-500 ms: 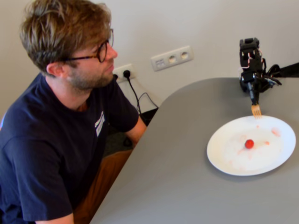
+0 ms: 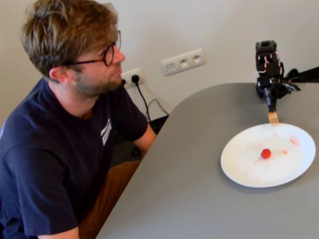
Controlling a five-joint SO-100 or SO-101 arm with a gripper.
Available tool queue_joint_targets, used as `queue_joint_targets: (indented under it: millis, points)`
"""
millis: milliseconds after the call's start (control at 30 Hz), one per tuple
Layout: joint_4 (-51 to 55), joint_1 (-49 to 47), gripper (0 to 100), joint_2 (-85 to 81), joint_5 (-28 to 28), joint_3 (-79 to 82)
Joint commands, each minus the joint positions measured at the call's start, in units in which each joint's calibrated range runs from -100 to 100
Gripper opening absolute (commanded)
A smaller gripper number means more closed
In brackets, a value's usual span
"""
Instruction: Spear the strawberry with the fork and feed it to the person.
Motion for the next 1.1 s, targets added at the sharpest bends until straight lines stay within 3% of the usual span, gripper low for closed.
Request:
queue_joint_targets:
  millis: [0,200,533,667,700,900,1067]
  points:
    - [0.22,0.31,1,-0.49,0.10,0.09]
    - [0.22,0.46,1,-0.57,0.31,-1.53]
    - [-0.82,0.46,1,4.00,3.51,-32.55]
    - [-5.35,0.46,1,16.96,3.51,-44.81]
    - [-7.00,0.46,1,29.16,3.51,-55.91]
    - [-6.22,0.54,1,55.42,2.93,-81.06]
    - [-7.00,0.46,1,66.27,2.88,-84.94]
